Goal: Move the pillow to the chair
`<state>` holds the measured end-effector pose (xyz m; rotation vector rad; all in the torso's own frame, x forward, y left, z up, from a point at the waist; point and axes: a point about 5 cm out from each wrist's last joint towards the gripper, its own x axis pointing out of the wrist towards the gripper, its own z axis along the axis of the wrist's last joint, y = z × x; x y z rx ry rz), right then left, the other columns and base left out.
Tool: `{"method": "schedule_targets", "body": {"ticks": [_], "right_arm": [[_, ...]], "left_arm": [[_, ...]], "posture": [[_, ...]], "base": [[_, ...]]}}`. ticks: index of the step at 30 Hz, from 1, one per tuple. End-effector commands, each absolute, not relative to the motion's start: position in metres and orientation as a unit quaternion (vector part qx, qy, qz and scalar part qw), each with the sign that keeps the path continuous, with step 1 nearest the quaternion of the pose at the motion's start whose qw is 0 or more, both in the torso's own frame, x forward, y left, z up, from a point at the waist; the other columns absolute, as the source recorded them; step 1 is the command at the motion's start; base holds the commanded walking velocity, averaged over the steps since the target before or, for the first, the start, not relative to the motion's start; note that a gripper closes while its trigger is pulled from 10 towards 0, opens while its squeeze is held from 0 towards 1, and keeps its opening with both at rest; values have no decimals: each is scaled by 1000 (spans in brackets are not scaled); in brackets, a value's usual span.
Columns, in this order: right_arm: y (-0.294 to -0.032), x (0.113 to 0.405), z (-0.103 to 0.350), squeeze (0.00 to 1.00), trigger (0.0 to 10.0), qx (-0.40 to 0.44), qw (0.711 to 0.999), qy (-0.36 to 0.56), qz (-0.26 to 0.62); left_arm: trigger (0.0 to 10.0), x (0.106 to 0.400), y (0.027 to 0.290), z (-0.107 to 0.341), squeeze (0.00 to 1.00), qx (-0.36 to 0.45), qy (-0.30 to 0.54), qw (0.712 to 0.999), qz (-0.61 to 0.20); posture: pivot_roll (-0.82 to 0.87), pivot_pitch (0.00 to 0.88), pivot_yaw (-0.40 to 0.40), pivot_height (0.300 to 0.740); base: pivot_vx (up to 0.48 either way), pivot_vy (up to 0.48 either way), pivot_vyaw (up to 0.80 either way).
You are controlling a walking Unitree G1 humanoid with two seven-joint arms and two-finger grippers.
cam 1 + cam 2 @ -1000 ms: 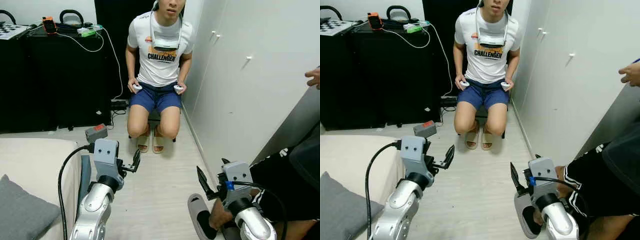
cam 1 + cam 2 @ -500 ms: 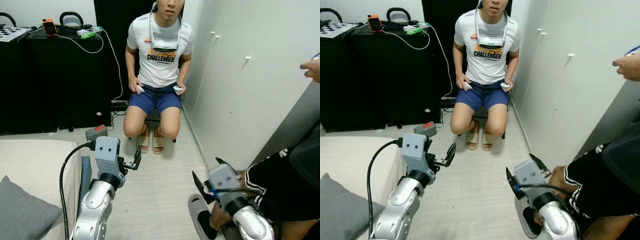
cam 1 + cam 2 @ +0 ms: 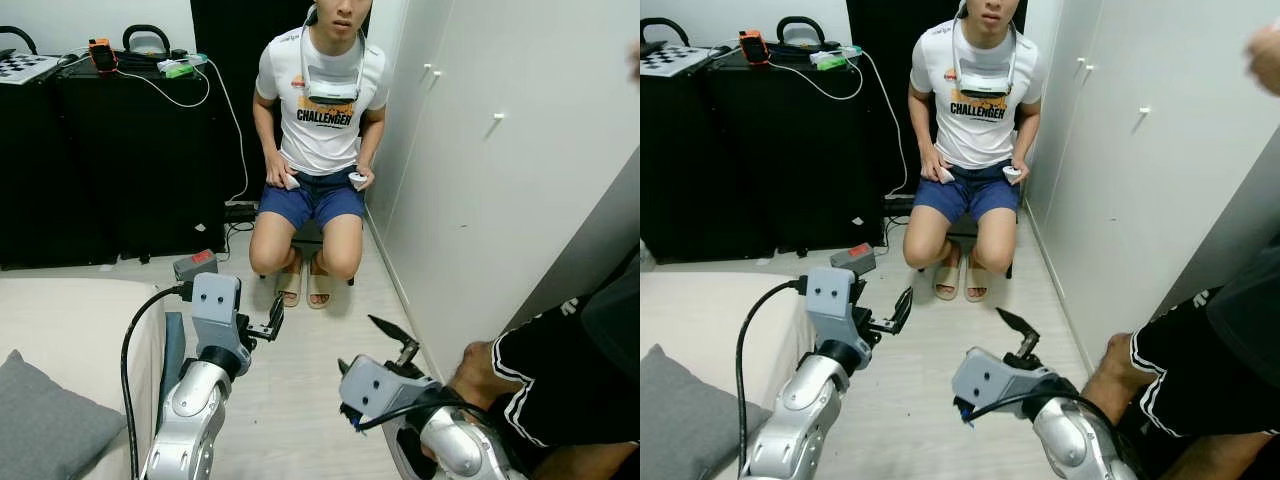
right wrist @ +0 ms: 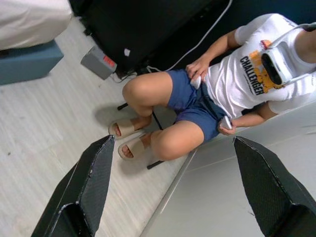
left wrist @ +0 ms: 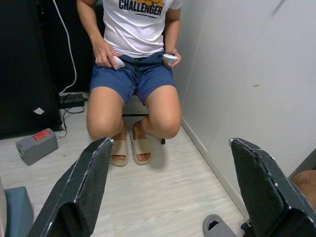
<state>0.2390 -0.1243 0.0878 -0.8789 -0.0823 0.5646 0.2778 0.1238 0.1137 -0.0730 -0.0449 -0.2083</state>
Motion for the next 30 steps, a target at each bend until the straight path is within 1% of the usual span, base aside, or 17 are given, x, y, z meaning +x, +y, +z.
{"method": "schedule_targets", "body": {"ticks": [1, 3, 9, 16, 18, 20, 25, 30], "right_arm": [[-124, 240, 86, 0, 10000, -425, 861, -34, 276], [-122, 242, 82, 0, 10000, -416, 862, -11, 288], [-117, 241, 82, 0, 10000, -429, 852, -20, 300], [-117, 241, 81, 0, 10000, -425, 851, -11, 308], [-112, 240, 81, 0, 10000, -437, 841, -16, 319], [-110, 239, 81, 0, 10000, -441, 837, -17, 325], [-115, 242, 75, 0, 10000, -393, 854, 29, 340], [-115, 243, 74, 0, 10000, -392, 853, 33, 343]], "left_arm": [[10000, 279, 122, 112, 0, -38, -19, 993, -109], [10000, 279, 121, 112, 0, -38, -18, 993, -112], [10000, 279, 120, 111, 0, -38, -18, 993, -113], [10000, 279, 119, 112, 0, -38, -19, 993, -114], [10000, 279, 119, 112, 0, -37, -19, 992, -116], [10000, 279, 118, 112, 0, -37, -19, 992, -116], [10000, 279, 117, 111, 0, -39, -18, 992, -118], [10000, 280, 116, 111, 0, -40, -17, 992, -119]], "posture": [[-32, 20, -37, 740], [-33, 19, -39, 740], [-33, 19, -39, 740], [-30, 19, -39, 740], [-34, 18, -39, 740], [-34, 18, -39, 740], [-37, 16, -38, 740], [-38, 15, -37, 740]], "base": [[0, 0, 0], [0, 0, 0], [0, 0, 0], [0, 0, 0], [0, 0, 0], [0, 0, 0], [0, 0, 0], [0, 0, 0]]}}
